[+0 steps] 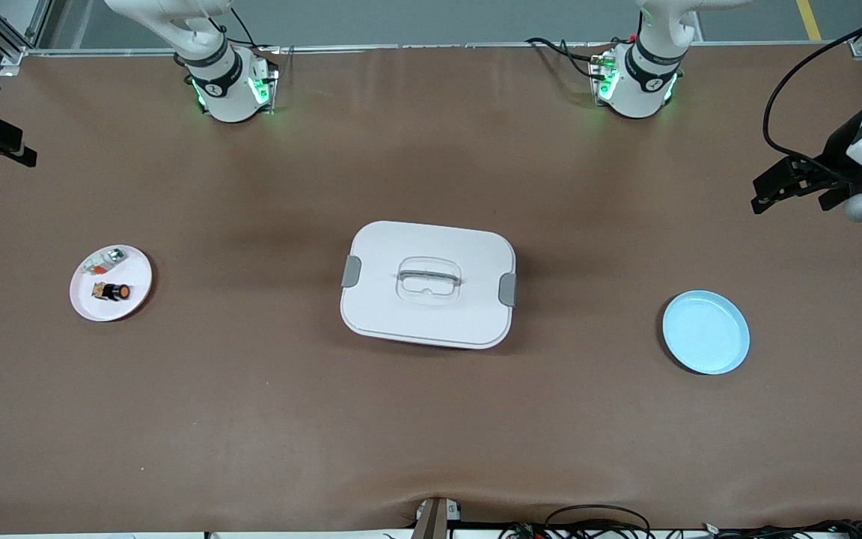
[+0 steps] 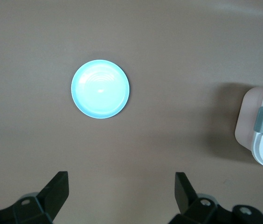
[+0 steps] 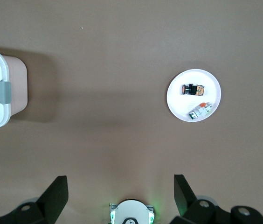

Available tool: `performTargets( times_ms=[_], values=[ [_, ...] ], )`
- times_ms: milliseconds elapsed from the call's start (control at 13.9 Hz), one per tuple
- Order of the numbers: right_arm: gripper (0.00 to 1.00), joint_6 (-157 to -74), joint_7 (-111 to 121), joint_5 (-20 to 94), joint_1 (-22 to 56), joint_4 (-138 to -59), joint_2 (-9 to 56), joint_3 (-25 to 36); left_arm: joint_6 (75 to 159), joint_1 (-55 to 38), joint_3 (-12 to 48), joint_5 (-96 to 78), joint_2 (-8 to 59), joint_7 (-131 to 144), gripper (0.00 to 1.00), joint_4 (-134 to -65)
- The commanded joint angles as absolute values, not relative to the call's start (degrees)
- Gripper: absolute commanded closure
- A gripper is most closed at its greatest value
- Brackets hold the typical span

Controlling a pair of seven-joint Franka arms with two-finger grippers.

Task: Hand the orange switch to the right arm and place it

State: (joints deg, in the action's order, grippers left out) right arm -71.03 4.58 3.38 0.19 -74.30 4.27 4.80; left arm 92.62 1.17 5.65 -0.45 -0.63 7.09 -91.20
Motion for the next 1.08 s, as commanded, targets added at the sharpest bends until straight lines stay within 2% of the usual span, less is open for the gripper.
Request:
performTargets(
  times_ms=[0,432,1009],
  values=[
    [0.0,-72.15,3.78,3.78,1.23,-77.34,1.67,5.71,92.72,1.14,5.71,0.09,-0.44,6.77,0.0,-90.53],
    [0.0,-76.63,3.78,3.34,1.41,-84.54,-3.5,5.62,92.64,1.23,5.71,0.09,-0.18,6.94,0.0,-89.47],
    [0.0,-79.36,3.78,3.34,0.53,-90.0,-7.29,5.01,91.5,1.49,5.71,0.09,0.26,5.8,0.0,-89.82]
  ],
)
